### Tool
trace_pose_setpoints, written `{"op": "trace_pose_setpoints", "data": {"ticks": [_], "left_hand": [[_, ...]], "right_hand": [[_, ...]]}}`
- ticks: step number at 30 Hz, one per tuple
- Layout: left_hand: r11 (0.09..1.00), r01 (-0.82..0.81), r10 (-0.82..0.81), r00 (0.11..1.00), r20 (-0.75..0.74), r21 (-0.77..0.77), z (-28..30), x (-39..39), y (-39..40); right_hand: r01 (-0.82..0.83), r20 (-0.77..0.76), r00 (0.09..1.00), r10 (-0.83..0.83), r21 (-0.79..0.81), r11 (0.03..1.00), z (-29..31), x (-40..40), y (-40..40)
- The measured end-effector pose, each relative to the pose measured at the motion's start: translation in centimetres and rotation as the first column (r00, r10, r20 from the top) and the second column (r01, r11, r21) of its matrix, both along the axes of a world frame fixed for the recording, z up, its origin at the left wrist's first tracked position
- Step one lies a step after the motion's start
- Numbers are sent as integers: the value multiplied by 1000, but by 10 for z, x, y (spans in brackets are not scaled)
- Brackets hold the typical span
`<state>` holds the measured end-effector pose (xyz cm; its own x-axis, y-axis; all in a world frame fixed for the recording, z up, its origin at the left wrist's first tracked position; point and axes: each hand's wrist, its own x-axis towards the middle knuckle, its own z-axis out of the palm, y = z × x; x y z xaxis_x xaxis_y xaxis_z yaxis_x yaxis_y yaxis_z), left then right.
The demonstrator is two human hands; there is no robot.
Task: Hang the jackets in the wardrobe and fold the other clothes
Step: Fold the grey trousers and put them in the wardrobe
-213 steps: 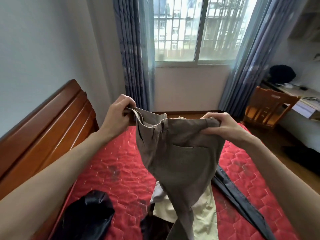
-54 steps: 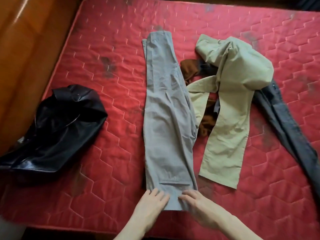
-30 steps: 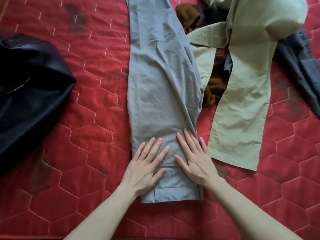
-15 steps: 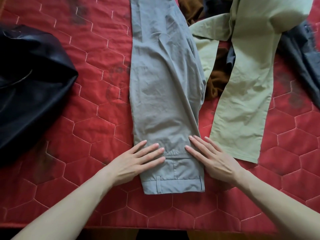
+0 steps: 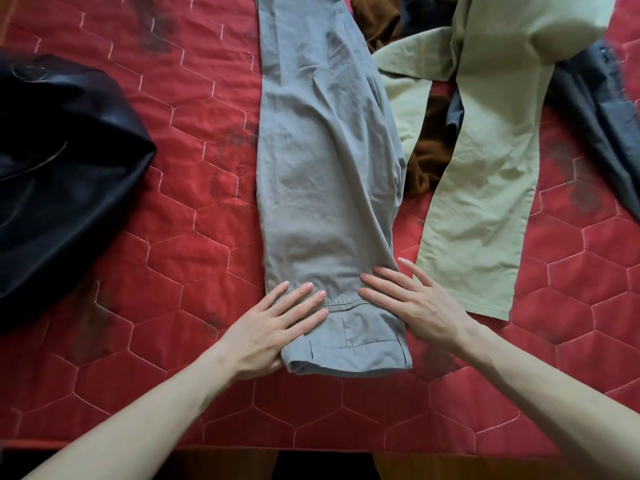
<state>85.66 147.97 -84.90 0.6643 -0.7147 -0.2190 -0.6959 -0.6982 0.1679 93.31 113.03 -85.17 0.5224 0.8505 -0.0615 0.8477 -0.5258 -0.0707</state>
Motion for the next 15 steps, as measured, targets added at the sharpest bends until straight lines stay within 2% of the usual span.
{"op": "trace_pose_setpoints", "data": {"ticks": [7, 13, 15], "left_hand": [[998, 0, -5, 997, -75, -66, 43, -9, 0], [976, -2, -36, 984, -173, -219, 81, -27, 0], [946, -28, -29, 985, -171, -323, 91, -32, 2]], "right_hand": [[67, -113, 992, -49, 165, 984, 49, -13, -9], [44, -225, 974, 5, 210, 977, 84, -33, -10], [47, -291, 957, 12, 193, 980, 90, -38, -11]]}}
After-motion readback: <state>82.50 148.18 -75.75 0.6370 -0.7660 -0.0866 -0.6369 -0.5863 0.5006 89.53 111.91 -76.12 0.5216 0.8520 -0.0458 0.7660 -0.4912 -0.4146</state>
